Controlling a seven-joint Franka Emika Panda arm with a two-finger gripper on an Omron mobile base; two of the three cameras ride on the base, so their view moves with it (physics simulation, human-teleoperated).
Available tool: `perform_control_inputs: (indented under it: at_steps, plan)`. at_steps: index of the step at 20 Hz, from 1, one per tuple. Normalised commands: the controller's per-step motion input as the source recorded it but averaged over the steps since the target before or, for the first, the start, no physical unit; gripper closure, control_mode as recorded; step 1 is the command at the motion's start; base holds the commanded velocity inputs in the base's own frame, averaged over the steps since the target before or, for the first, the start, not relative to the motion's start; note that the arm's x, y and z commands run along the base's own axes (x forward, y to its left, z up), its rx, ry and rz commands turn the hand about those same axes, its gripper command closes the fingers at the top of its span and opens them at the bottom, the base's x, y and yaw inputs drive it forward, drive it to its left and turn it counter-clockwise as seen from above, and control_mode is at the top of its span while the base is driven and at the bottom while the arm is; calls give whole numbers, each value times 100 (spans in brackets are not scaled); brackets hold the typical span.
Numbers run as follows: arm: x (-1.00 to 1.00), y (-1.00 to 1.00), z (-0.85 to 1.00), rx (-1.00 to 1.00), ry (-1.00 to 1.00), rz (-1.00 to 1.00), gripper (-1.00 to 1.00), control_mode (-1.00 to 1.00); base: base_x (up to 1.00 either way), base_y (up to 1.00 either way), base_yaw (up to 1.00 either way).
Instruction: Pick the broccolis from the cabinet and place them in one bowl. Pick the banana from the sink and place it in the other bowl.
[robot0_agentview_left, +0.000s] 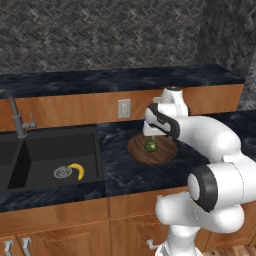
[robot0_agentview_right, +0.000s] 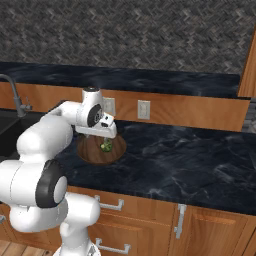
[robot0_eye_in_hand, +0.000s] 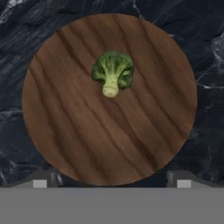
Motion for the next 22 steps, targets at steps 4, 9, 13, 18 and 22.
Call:
perform_control_inputs:
  at_steps: [4,9,13,18,22]
  plan:
    - [-57,-3,86,3,1,0,-100,-100,0,0,0]
    - [-54,-1,91,2,-1,2,-100,-100,0,0,0]
    - [-78,-1,73,1,0,0,-100,-100,0,0,0]
    - [-71,-1,67,2,0,0,-100,-100,0,0,0]
    - [-66,-1,55,-1,0,-5,-100,-100,0,0,0]
